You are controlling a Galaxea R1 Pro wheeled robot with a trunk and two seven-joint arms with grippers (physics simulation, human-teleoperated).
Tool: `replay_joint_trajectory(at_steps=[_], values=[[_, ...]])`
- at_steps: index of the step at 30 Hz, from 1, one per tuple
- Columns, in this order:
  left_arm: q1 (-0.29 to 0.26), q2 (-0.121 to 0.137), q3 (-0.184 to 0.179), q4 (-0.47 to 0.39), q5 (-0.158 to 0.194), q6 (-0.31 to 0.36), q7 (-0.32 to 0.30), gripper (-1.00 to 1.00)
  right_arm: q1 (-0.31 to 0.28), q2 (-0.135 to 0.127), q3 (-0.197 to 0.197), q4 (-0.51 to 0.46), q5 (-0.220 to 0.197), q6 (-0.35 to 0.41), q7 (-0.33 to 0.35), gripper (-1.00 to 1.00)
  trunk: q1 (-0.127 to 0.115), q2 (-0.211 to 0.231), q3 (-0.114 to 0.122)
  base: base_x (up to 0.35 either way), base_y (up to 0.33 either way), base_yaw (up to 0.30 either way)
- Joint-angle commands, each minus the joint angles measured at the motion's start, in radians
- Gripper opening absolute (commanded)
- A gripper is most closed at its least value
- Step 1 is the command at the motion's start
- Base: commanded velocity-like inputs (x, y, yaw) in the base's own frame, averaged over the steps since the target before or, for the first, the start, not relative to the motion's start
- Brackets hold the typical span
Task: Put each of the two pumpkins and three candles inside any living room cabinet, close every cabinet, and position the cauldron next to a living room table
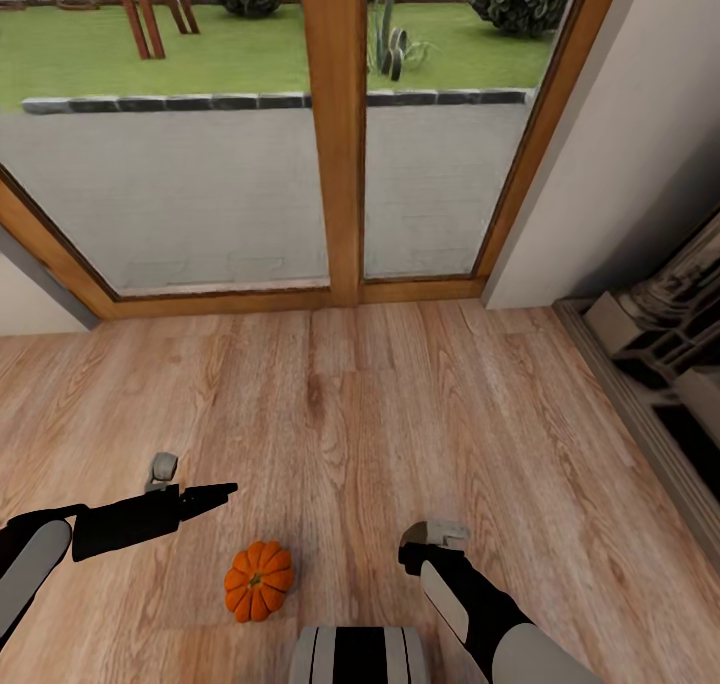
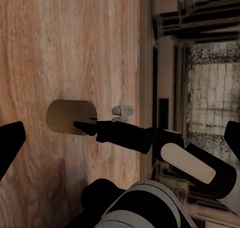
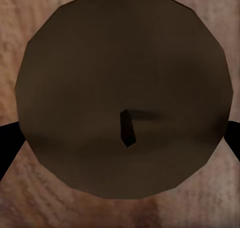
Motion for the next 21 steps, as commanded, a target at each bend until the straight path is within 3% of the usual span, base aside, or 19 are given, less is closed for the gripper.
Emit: replay_joint_trajectory(at_steps=[1, 21], values=[[0.0, 0.0, 0.0, 0.0, -0.001, 0.003, -0.003, 1.0, -0.001, -0.001, 0.007, -0.002, -0.008, 0.003, -0.009, 1.0, 0.0, 0.0, -0.001, 0.004, 0.0, 0.0], [0.0, 0.001, 0.0, 0.002, -0.001, 0.003, -0.003, 1.0, -0.001, 0.0, 0.007, -0.002, -0.008, 0.003, -0.009, 1.0, 0.0, 0.0, -0.001, 0.026, 0.0, 0.0]])
